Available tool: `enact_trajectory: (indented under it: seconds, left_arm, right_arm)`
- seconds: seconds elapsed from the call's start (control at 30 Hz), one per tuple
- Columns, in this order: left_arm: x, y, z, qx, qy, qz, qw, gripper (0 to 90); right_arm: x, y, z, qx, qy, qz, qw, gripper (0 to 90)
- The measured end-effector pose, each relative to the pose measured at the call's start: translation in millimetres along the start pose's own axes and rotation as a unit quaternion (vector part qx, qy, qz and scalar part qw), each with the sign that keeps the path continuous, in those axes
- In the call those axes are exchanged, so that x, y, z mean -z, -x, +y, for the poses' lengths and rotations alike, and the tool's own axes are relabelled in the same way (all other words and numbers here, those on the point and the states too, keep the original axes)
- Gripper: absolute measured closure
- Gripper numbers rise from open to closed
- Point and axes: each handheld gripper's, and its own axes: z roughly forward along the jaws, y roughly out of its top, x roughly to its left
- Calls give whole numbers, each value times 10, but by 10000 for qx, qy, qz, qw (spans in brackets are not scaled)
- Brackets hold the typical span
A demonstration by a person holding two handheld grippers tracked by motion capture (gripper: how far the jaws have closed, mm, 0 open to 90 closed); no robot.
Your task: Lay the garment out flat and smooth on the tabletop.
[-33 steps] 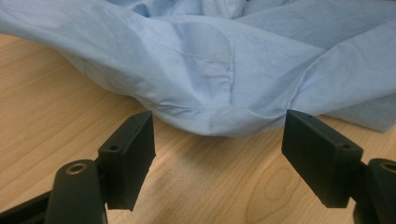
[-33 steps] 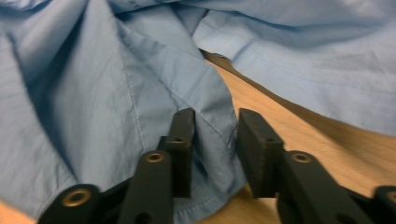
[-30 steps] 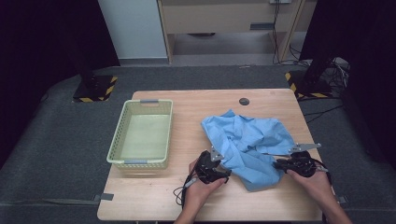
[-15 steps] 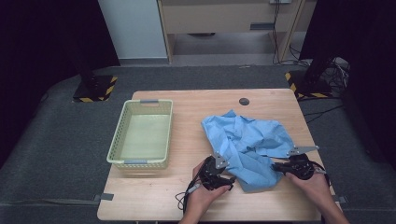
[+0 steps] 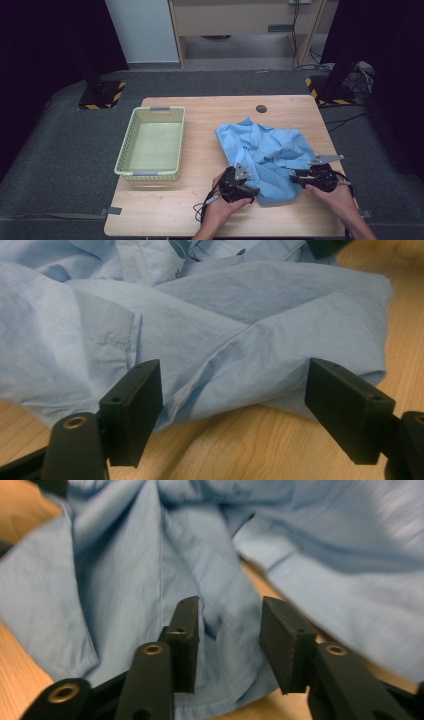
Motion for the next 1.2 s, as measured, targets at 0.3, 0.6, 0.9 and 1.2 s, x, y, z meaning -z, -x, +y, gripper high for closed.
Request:
enact_trajectory:
  seconds: [0.3, 0.6, 0.9, 1.2]
  left_arm:
    - [-91, -30, -48, -106, -246, 52, 9996, 334]
    - [-145, -62, -80, -163, -336, 115, 9992, 452]
    - [-157, -69, -96, -294, -294, 320, 9986, 654]
    - [-126, -82, -107, -270, -266, 358, 9986, 860]
  right_arm:
    - [-25, 232, 165, -122, 155, -325, 9993, 749]
    - [-354, 219, 290, -317, -93, -478, 9983, 548]
    - [-566, 180, 313, -471, -276, -681, 9962, 495]
    - [-526, 171, 227, -194, -114, -722, 9971, 685]
